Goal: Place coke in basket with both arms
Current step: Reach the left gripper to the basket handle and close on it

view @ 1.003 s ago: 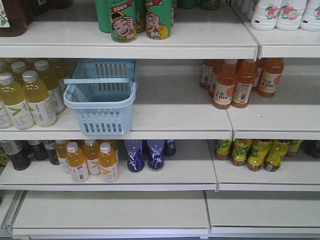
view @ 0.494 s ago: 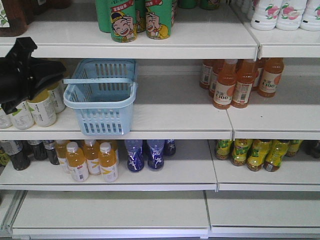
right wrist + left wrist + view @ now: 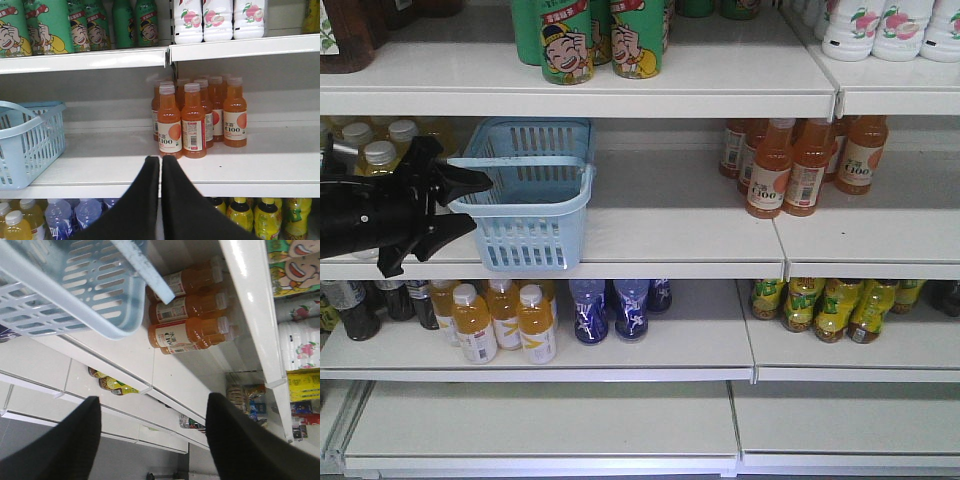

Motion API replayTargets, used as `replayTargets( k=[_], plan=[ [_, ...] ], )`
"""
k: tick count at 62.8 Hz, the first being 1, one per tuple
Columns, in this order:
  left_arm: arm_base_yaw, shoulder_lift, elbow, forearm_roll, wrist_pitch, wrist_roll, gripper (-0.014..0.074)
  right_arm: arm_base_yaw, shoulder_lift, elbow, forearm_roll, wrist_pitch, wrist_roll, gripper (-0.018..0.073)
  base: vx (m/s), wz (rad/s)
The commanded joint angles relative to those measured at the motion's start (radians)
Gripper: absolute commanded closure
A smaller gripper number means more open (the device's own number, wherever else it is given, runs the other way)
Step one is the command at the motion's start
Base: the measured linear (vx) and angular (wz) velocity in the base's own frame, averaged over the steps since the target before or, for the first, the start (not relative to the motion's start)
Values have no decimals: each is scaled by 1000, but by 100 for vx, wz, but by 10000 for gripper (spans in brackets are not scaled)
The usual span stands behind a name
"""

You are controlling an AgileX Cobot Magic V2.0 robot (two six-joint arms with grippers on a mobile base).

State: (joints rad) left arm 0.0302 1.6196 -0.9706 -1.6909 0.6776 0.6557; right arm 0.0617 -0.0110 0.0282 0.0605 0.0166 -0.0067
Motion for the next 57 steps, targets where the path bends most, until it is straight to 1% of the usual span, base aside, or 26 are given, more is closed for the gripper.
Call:
replayTargets(
  k=[1, 7, 21, 28, 46, 53, 57],
  plan=[
    [0, -19, -25, -52, 47, 8, 150, -1, -12, 8, -8, -71, -3, 561, 0, 0],
    [0, -16, -25, -41, 39, 8, 150, -1, -12, 8, -8, -71, -3, 561, 0, 0],
    [0, -16, -25, -46, 48, -2, 150, -1, -12, 8, -8, -74, -3, 561, 0, 0],
    [0, -3, -26, -98, 35, -2, 150, -1, -12, 8, -8, -74, -3, 561, 0, 0],
    [0, 93, -130, -98, 63, -2, 150, -1, -12, 8, -8, -74, -3, 561, 0, 0],
    [0, 130, -180, -98, 58, -5, 150, -1, -12, 8, -8, -74, -3, 561, 0, 0],
    [0, 151, -210, -98, 52, -19, 150, -1, -12, 8, -8, -74, -3, 561, 0, 0]
  ],
)
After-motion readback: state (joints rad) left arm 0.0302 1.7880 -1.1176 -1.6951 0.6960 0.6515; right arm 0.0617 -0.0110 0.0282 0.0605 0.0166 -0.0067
